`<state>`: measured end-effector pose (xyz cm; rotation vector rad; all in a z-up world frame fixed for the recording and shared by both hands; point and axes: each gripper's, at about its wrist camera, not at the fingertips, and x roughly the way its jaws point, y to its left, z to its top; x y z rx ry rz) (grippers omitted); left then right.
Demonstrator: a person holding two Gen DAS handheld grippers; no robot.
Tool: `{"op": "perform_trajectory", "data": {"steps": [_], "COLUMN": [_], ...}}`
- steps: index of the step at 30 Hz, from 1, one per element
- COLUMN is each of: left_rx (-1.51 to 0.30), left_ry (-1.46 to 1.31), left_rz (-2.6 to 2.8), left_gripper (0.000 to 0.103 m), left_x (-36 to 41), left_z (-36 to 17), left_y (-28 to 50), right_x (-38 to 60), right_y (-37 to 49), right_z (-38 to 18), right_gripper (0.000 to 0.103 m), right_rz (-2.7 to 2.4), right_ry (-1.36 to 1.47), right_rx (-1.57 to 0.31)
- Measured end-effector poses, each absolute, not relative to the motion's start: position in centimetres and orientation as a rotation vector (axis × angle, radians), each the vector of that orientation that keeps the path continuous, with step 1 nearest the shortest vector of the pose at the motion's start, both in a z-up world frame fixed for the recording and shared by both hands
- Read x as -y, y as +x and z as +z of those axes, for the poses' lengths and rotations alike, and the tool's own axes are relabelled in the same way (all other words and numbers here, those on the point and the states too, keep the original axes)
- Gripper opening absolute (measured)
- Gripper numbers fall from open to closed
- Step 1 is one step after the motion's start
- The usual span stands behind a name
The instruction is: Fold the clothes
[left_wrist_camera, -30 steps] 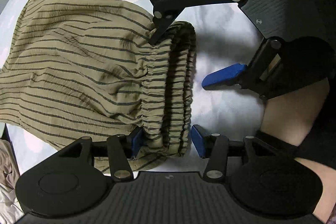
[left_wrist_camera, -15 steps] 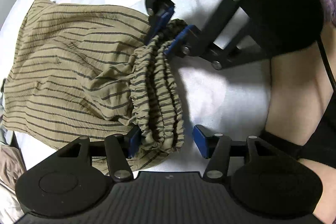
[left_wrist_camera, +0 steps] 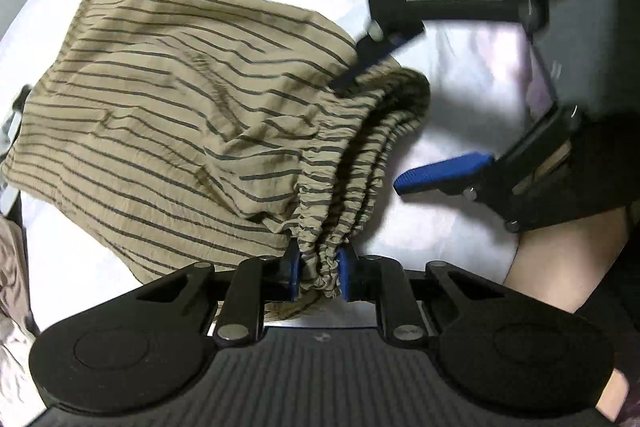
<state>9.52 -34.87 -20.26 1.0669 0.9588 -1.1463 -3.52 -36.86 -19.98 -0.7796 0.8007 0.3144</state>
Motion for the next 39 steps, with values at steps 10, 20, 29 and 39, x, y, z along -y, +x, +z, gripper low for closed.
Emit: {"op": "perform_trajectory", "data": {"steps": [10, 20, 29, 39], "left_rx": [-0.915, -0.857, -0.829, -0.776], "left_ry": [1.033, 1.025, 1.05, 0.902], "left_rz": [-1.147, -1.246, -1.34, -1.252], "left_gripper": [0.015, 0.015, 0.015, 0.015], "left_x": [34.2, 31.6, 29.1, 28.8], "left_z": [-17.6, -12.8, -9.9, -7.2], "left_y": [7.8, 4.2, 0.2, 3.4], "right_x": [37.3, 37.2, 35.3, 35.8], "right_y": [-3.2, -4.3, -8.5, -6.7], "right_z": [-17.9, -14.2, -11.0, -9.0], "right_gripper": [0.022, 0.019, 0.019, 0.02], "right_rz": [0.236, 0.218, 0.267, 0.199], "right_ry": [-0.745, -0.725, -0.702, -0.704], "right_rx": [-0.781, -0.786, -0.835, -0.77]}}
